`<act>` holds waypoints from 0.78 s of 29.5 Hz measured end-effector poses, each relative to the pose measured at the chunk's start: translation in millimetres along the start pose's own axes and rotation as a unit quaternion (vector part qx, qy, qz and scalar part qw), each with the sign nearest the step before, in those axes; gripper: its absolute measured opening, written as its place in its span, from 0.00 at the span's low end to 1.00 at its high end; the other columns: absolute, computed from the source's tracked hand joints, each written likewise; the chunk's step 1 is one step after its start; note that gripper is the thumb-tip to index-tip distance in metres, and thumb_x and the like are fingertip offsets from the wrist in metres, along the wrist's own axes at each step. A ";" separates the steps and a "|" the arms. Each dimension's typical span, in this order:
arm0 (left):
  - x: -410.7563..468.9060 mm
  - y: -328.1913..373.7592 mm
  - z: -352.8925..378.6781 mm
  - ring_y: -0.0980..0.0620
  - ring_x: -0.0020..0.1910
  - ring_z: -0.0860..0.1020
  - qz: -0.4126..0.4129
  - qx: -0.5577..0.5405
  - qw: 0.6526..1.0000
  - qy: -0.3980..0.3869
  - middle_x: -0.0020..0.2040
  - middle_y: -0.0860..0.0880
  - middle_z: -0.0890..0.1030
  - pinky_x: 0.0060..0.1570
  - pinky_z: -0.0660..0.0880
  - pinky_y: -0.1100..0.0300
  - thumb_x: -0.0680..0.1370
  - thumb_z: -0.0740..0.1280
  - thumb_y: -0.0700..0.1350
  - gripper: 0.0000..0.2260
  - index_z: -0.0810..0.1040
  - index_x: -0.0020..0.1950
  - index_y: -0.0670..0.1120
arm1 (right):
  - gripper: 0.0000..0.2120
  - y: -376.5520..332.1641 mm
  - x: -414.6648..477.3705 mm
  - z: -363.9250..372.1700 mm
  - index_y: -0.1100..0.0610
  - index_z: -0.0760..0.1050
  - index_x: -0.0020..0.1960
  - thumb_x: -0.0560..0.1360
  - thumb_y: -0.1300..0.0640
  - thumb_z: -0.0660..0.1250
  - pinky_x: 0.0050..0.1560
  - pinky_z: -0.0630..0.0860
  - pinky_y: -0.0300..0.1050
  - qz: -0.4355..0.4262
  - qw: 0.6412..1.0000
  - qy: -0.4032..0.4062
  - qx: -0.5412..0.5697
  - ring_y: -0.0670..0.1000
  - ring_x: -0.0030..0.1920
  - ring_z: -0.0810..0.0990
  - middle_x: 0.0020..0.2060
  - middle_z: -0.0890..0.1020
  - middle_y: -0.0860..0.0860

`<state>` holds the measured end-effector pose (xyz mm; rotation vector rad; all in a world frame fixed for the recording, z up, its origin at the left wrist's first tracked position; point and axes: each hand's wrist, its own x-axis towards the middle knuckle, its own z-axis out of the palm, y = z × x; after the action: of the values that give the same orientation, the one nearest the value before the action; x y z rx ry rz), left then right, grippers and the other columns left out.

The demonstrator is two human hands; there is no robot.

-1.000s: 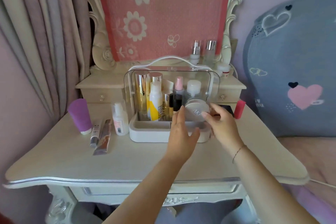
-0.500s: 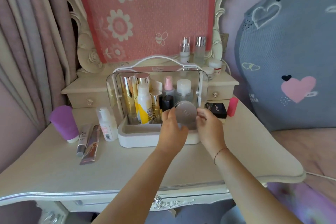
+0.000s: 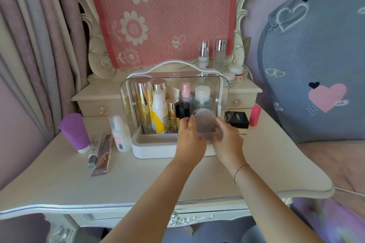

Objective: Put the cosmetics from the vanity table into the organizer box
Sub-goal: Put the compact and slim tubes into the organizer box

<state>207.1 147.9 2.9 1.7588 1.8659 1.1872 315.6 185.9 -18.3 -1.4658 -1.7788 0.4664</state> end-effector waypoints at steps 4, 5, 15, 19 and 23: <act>1.2 0.3 0.6 0.45 0.58 0.71 -0.018 0.012 1.000 -0.005 0.67 0.45 0.61 0.54 0.69 0.60 0.74 0.60 0.33 0.27 0.59 0.71 0.43 | 0.22 -2.8 -0.3 3.3 0.46 0.68 0.68 0.76 0.60 0.59 0.64 0.67 0.55 0.020 1.000 -0.001 -0.013 0.54 0.64 0.71 0.61 0.78 0.47; 1.6 0.1 1.0 0.44 0.58 0.72 -0.023 0.010 1.000 -0.004 0.67 0.44 0.61 0.52 0.69 0.61 0.73 0.61 0.33 0.26 0.60 0.70 0.42 | 0.22 -2.7 -0.9 5.0 0.47 0.68 0.68 0.76 0.60 0.59 0.64 0.67 0.54 0.023 1.000 0.003 -0.020 0.54 0.64 0.71 0.61 0.77 0.47; 0.2 -6.6 -0.5 0.47 0.64 0.69 -0.011 -0.014 1.000 -0.009 0.68 0.47 0.65 0.57 0.64 0.64 0.76 0.61 0.38 0.22 0.64 0.70 0.43 | 0.19 -4.1 -6.4 7.8 0.52 0.71 0.68 0.77 0.57 0.61 0.67 0.61 0.53 0.046 0.999 0.002 -0.010 0.53 0.69 0.66 0.68 0.68 0.49; -16.9 -17.7 -19.7 0.54 0.61 0.71 0.024 -0.053 0.997 0.048 0.63 0.51 0.71 0.54 0.66 0.66 0.77 0.61 0.42 0.17 0.70 0.66 0.48 | 0.17 -9.8 -18.4 5.2 0.54 0.73 0.64 0.76 0.60 0.64 0.64 0.65 0.54 0.009 0.997 0.074 0.000 0.55 0.67 0.68 0.65 0.71 0.53; -41.2 -43.0 -54.7 0.57 0.53 0.75 0.062 -0.058 0.982 0.169 0.56 0.55 0.76 0.47 0.71 0.63 0.78 0.61 0.43 0.12 0.74 0.61 0.51 | 0.16 -32.8 -50.1 19.7 0.59 0.77 0.57 0.70 0.68 0.67 0.57 0.66 0.48 -0.109 0.977 0.179 0.039 0.57 0.62 0.73 0.57 0.77 0.56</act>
<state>147.1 94.8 -8.0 1.7165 1.8370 1.6972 281.2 133.5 -24.3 -1.1955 -1.5884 0.1455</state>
